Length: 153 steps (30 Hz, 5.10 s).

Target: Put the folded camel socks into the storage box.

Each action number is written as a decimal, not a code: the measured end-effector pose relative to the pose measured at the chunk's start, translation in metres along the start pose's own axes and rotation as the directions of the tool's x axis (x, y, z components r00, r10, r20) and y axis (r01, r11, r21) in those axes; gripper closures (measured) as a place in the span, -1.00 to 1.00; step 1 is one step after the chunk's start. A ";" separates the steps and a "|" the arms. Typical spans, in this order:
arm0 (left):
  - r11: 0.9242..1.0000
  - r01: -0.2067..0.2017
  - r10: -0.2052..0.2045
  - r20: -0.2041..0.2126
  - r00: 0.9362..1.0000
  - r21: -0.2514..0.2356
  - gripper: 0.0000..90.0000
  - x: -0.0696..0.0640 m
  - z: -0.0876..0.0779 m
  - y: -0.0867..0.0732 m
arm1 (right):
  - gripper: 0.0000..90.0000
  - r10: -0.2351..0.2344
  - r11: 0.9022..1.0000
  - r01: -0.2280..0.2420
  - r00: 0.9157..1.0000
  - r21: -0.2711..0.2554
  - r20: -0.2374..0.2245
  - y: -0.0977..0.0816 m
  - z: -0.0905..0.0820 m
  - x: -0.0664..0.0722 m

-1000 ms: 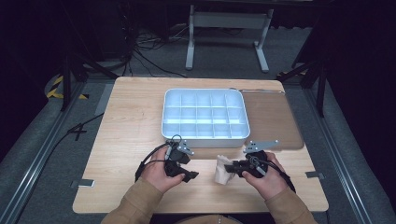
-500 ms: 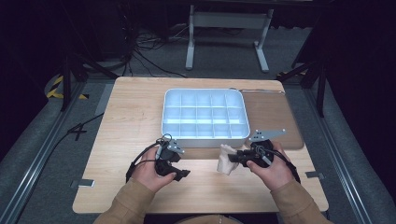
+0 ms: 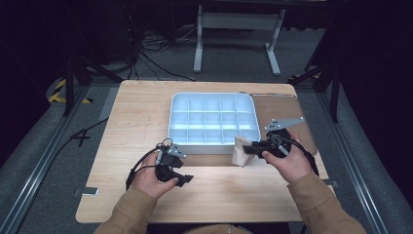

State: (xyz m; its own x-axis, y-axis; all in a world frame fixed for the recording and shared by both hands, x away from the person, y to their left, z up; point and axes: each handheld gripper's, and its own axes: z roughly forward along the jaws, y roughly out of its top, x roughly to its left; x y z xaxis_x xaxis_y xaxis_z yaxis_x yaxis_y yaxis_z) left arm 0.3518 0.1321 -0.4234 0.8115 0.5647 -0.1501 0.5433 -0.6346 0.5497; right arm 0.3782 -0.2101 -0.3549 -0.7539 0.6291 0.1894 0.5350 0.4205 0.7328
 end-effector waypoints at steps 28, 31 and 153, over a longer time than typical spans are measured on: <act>1.000 0.023 -0.023 -0.006 1.000 -0.007 -0.17 0.005 -0.002 -0.004 | 0.68 0.019 0.999 -0.017 0.998 -0.029 0.064 0.042 -0.007 -0.058; 1.000 0.025 -0.025 -0.008 1.000 -0.003 -0.17 0.005 -0.002 -0.004 | 0.68 0.016 1.000 -0.015 0.997 -0.018 0.081 0.044 -0.005 -0.065; 0.998 0.063 -0.062 -0.052 0.997 0.002 -0.20 -0.001 -0.019 -0.029 | 0.05 -0.173 0.985 0.173 0.984 0.002 0.039 0.002 -0.016 -0.028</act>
State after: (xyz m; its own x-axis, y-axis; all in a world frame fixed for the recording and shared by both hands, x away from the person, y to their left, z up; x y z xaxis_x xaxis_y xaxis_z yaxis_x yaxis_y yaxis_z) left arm 0.3316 0.1600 -0.4237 0.7637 0.6299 -0.1412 0.5933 -0.5988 0.5380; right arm 0.3944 -0.2377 -0.3487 -0.8197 0.5718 0.0346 0.3976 0.5244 0.7529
